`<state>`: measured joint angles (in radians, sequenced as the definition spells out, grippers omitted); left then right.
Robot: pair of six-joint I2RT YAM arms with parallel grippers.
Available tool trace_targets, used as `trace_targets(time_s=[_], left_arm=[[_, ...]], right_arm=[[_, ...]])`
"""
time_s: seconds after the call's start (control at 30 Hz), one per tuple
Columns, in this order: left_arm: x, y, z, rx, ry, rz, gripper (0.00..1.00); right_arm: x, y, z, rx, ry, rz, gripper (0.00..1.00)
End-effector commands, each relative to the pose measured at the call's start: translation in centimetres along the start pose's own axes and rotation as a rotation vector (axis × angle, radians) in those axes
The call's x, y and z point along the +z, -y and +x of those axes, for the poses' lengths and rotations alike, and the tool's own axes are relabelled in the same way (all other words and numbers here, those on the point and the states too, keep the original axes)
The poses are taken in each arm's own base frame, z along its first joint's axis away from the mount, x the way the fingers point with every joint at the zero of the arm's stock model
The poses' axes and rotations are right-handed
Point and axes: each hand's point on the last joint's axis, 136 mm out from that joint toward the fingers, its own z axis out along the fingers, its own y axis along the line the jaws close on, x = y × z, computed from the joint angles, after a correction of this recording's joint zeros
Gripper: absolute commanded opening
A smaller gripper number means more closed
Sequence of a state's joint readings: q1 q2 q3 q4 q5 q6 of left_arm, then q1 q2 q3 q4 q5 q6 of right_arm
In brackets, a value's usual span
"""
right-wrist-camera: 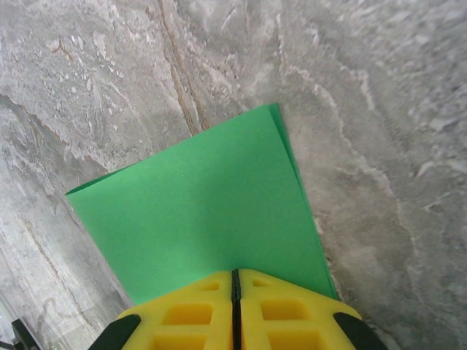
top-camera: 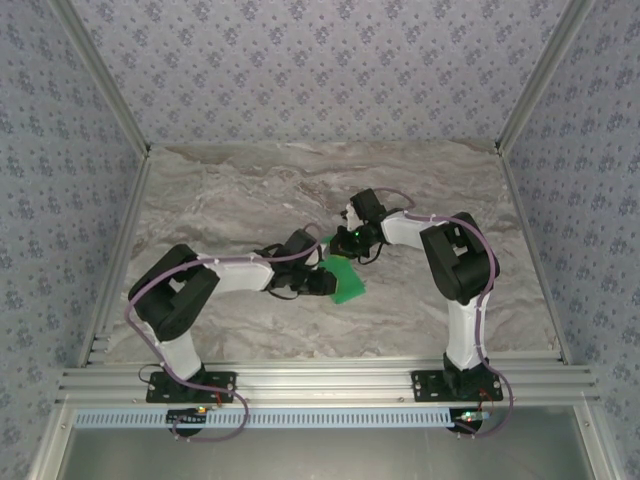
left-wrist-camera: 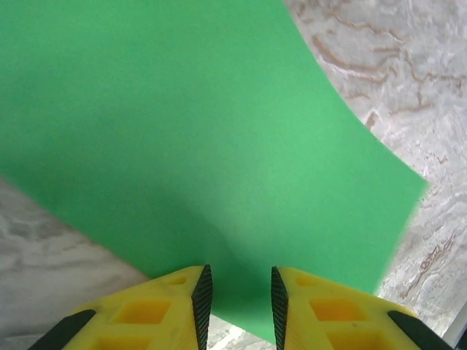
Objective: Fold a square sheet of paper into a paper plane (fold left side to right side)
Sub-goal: First fold the square sheet of paper in half at the center of the table.
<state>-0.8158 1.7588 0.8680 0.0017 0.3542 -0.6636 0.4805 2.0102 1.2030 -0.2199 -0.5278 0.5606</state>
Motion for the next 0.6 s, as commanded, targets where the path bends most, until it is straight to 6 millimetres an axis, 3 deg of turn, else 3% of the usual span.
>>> trace_targets(time_s=[0.0, 0.23, 0.57], left_arm=[[0.3, -0.2, 4.2, -0.008, -0.107, -0.022, 0.30], [0.5, 1.5, 5.1, -0.034, -0.074, 0.031, 0.30], [-3.5, 2.6, 1.5, -0.046, 0.058, 0.083, 0.32]], right_arm=[[1.3, 4.7, 3.4, 0.093, -0.092, 0.164, 0.11], [1.3, 4.9, 3.7, 0.096, -0.095, 0.172, 0.11], [0.0, 6.0, 3.3, 0.117, -0.064, 0.190, 0.10]])
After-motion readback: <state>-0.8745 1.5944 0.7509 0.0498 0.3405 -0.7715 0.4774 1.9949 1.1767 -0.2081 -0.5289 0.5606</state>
